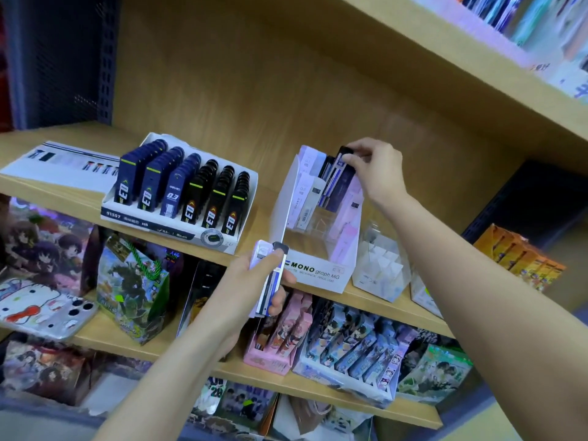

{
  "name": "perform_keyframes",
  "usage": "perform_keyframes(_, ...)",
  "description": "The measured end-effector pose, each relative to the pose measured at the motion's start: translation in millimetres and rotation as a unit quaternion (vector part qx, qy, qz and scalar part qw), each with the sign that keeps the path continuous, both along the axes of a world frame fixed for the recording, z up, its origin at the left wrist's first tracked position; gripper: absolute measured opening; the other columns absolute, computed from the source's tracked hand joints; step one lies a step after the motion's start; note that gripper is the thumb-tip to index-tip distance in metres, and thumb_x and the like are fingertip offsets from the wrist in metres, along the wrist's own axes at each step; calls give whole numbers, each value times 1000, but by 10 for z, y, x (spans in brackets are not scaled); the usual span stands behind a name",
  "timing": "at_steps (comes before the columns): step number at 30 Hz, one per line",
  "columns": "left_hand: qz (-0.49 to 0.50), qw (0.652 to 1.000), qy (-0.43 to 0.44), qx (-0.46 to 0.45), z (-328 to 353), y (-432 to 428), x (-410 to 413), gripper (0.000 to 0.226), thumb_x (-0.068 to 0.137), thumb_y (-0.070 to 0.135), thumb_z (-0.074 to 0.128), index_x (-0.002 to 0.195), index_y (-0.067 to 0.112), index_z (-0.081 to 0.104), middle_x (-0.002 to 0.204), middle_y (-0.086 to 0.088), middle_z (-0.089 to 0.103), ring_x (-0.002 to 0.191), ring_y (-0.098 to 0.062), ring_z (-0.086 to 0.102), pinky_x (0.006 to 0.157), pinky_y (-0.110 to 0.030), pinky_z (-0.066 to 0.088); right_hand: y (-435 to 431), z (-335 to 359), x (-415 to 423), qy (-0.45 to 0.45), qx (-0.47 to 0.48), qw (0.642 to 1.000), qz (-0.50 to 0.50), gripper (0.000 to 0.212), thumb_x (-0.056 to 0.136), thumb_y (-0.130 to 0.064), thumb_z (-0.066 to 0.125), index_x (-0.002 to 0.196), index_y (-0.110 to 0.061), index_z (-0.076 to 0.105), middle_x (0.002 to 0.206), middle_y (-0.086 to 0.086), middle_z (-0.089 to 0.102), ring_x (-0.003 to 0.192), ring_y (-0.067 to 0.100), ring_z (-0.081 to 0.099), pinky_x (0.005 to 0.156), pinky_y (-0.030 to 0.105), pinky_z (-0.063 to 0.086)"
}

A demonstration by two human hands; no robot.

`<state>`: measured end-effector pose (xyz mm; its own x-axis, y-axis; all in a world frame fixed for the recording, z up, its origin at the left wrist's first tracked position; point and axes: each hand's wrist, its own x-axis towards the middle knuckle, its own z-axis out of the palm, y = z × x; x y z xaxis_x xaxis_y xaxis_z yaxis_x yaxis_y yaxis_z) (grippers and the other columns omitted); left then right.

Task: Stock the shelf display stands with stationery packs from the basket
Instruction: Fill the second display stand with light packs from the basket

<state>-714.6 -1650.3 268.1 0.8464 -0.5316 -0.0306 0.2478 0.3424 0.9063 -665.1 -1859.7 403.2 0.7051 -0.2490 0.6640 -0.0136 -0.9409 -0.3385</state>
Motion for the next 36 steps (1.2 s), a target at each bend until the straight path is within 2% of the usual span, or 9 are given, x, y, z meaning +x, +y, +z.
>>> perform_keyframes(4, -20, 997, 43, -55, 190, -93, 172, 16, 98, 10, 37, 98, -2, 47, 60, -9, 65, 37, -14, 41, 35, -23, 32, 45, 20, 42, 15, -50, 999, 8, 21, 90, -18, 62, 107, -13, 72, 100, 2, 65, 90, 15, 58, 82, 21, 43)
perform_keyframes(12, -4, 999, -30, -33, 334, -111, 193, 18, 100, 14, 42, 111, 8, 55, 82, -5, 74, 48, -12, 53, 45, -22, 45, 35, 118, 73, 38, 5, 999, -2, 20, 94, -14, 56, 104, -8, 72, 105, 4, 70, 89, 7, 54, 78, 11, 35)
perform_keyframes(18, 5, 998, -59, -21, 408, -105, 212, 21, 98, 24, 48, 110, 12, 59, 91, -4, 74, 49, -12, 57, 44, -22, 47, 47, 140, 35, 110, -130, 985, -28, 22, 93, -16, 56, 107, -16, 72, 109, 3, 64, 99, 20, 56, 83, 31, 45)
perform_keyframes(23, 23, 996, -81, -5, 466, -111, 221, 17, 96, 29, 51, 97, 14, 59, 86, -1, 74, 44, -11, 50, 35, -18, 31, 119, 17, -87, 89, -207, 972, -63, 31, 99, -17, 44, 123, -10, 62, 115, 8, 58, 108, 25, 46, 89, 30, 36)
perform_keyframes(25, 29, 995, -90, 4, 481, -116, 236, 16, 96, 29, 52, 95, 14, 59, 85, -1, 74, 43, -11, 49, 34, -17, 28, 275, -54, -216, 42, -133, 990, -21, 29, 100, -18, 41, 117, -9, 63, 108, 7, 58, 102, 23, 49, 87, 28, 36)
perform_keyframes(27, 34, 994, -100, 18, 496, -125, 256, 17, 95, 29, 53, 95, 13, 58, 83, -1, 74, 42, -12, 50, 34, -18, 26, 477, -126, -360, 46, 8, 998, 36, 28, 100, -21, 41, 98, -9, 66, 91, 4, 62, 86, 21, 58, 78, 29, 43)
perform_keyframes(31, 40, 990, -121, 51, 516, -168, 263, 19, 93, 31, 56, 88, 13, 58, 79, -3, 73, 40, -15, 52, 32, -18, 23, 721, -264, -605, 172, 236, 946, 144, 14, 94, -18, 56, 92, -7, 63, 75, 2, 63, 52, 10, 60, 56, 22, 52)
perform_keyframes(34, 30, 988, -129, 75, 505, -204, 242, 26, 95, 37, 50, 93, 13, 61, 72, -1, 71, 36, -14, 48, 32, -16, 21, 653, -246, -680, 156, 311, 923, 166, 6, 89, -7, 62, 90, -12, 60, 68, 1, 61, 47, 9, 59, 58, 24, 55)
perform_keyframes(36, 24, 989, -120, 87, 493, -210, 257, 31, 97, 40, 45, 97, 12, 60, 69, 0, 68, 32, -11, 35, 34, -15, 19, 535, -170, -703, 87, 314, 935, 137, 8, 88, -6, 63, 89, -13, 61, 70, 0, 61, 48, 5, 59, 57, 19, 54)
